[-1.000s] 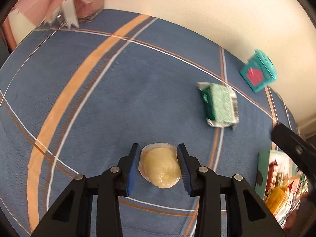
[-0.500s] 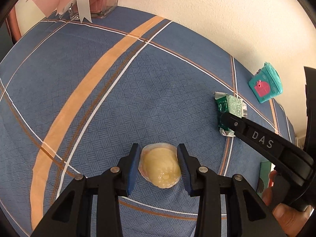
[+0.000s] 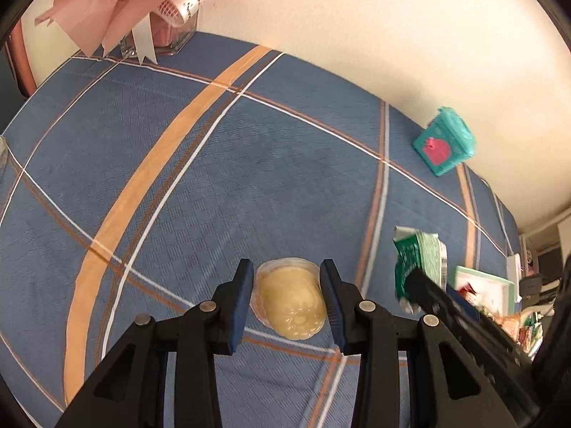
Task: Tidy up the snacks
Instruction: 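Carry the pudding cup and green biscuit pack with both tools over the tray, then lower both items into the tray and open both tools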
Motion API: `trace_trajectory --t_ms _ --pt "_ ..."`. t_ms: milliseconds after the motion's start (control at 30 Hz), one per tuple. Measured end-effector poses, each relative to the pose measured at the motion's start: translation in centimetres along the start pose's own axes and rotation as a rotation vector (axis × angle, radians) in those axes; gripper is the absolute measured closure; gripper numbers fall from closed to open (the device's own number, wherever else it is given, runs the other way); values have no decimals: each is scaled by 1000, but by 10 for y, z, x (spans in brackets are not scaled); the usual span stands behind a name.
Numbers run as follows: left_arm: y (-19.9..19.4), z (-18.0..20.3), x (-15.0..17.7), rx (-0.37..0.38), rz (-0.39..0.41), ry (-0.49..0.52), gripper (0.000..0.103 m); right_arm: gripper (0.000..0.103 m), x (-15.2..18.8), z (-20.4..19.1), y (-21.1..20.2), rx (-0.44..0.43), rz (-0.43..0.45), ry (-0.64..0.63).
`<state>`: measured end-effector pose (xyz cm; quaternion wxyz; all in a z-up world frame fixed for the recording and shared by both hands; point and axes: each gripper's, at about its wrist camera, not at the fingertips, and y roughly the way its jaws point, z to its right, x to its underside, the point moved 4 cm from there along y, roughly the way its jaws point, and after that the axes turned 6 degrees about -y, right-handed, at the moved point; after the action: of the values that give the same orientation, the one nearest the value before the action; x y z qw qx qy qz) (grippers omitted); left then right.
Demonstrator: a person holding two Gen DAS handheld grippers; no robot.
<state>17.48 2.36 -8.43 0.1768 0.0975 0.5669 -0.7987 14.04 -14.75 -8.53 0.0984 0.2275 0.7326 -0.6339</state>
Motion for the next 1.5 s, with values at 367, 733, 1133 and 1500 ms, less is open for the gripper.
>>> trace_trajectory --t_ms 367,733,1133,1500 --pt "-34 65 37 90 17 91 63 50 42 37 -102 32 98 64" --pt "-54 178 97 174 16 339 63 50 78 157 -167 161 170 276" --pt "-20 247 157 131 -54 553 63 50 90 231 -161 219 159 371" --pt "-1 255 171 97 -91 589 63 49 85 237 -132 193 127 357"
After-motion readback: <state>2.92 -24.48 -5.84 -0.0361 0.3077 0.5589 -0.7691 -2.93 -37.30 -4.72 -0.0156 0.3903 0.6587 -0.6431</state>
